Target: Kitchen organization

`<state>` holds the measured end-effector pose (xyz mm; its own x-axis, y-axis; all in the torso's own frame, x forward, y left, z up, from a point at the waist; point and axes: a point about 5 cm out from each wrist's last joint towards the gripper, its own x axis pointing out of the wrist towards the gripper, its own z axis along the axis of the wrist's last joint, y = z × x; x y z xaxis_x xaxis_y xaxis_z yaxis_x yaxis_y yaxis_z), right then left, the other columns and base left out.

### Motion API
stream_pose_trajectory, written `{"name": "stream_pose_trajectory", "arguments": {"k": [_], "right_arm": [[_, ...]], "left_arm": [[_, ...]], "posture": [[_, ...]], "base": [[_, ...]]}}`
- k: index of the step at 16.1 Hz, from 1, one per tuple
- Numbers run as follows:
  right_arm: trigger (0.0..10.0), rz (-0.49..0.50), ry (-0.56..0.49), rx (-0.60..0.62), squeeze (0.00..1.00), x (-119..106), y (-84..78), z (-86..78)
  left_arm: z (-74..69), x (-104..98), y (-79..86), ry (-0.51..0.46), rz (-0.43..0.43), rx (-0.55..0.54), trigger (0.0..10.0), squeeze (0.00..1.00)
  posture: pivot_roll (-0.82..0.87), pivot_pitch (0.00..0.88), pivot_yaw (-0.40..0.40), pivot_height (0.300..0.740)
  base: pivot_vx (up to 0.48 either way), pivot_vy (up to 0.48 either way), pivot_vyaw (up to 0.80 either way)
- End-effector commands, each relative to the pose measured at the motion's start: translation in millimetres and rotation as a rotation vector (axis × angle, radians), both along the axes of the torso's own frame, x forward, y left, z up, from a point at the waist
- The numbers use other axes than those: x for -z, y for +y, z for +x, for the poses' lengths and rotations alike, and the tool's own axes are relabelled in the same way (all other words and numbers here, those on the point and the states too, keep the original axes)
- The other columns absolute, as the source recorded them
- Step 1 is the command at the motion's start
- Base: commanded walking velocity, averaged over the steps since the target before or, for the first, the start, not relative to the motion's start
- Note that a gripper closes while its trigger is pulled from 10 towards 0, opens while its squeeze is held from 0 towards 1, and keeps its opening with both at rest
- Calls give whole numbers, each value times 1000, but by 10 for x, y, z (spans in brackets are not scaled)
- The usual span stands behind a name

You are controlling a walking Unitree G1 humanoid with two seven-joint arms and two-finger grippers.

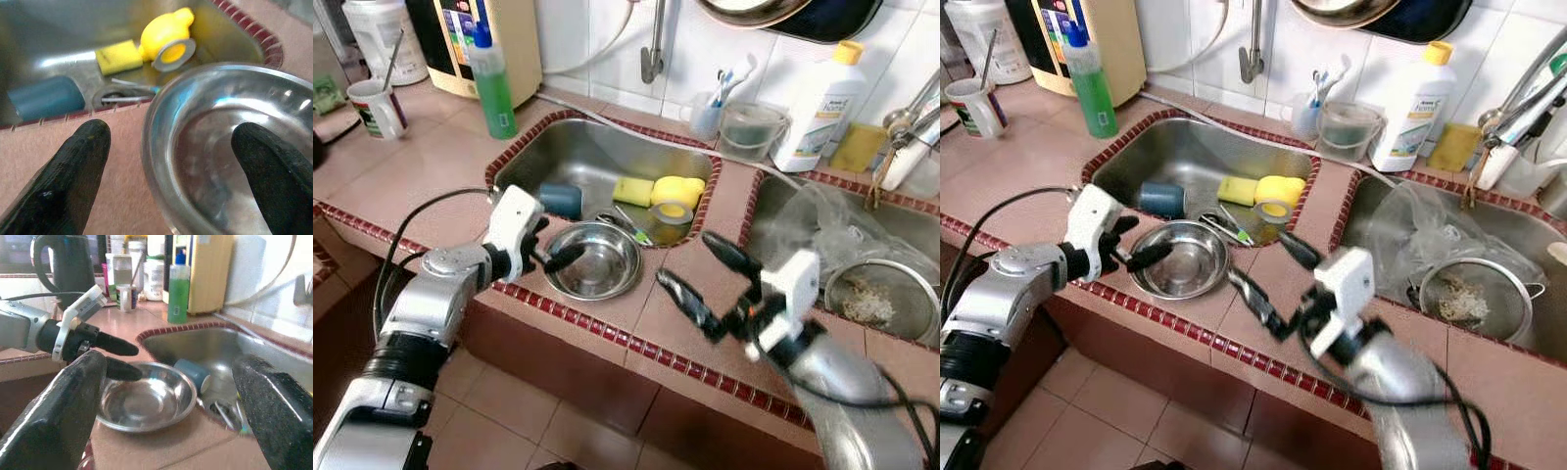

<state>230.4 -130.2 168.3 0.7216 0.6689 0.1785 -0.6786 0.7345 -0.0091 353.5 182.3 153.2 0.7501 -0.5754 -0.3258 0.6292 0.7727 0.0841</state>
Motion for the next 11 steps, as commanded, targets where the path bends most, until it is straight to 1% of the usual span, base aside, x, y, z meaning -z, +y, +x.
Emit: {"name": "stream_pose_trajectory", "arguments": {"k": [1, 2, 3, 5, 7, 8, 9, 10, 11], "right_arm": [[10000, 1, 4, 6, 0, -20, 8, -47], [10000, 4, 21, 13, 0, 13, 9, -85], [10000, 12, 53, 27, 0, 54, 23, -169], [10000, 23, 79, 35, 0, 83, 47, -254], [10000, 39, 106, 47, 0, 85, 76, -350], [10000, 46, 125, 50, 0, 90, 82, -416], [10000, 47, 129, 51, 0, 91, 83, -434], [10000, 49, 144, 49, 0, 92, 86, -501], [10000, 53, 155, 47, 0, 90, 80, -543]], "left_arm": [[47, -78, 17, -22, 30, 3, 10000, 0], [58, -71, 34, -14, 32, -7, 10000, 0], [90, -68, 57, 0, 33, -22, 10000, 0], [111, -54, 76, 24, 50, -43, 10000, 0], [128, -24, 92, 62, 63, -53, 10000, 0], [128, 10, 96, 98, 70, -57, 10000, 0], [130, 20, 98, 108, 71, -58, 10000, 0], [131, 47, 110, 137, 67, -67, 10000, 0], [131, 54, 114, 143, 67, -69, 10000, 0]], "posture": [[-155, 54, 0, 740], [-157, 57, 1, 740], [-160, 64, 2, 740], [-165, 73, 6, 740], [-175, 83, 9, 740], [-177, 88, 12, 740], [-177, 88, 12, 740], [-181, 96, 16, 740], [-182, 99, 18, 740]], "base": [[0, 0, 0], [0, 0, 0], [0, 0, 0], [0, 0, 0], [0, 0, 0], [0, 0, 0], [0, 0, 0], [0, 0, 0], [0, 0, 0]]}}
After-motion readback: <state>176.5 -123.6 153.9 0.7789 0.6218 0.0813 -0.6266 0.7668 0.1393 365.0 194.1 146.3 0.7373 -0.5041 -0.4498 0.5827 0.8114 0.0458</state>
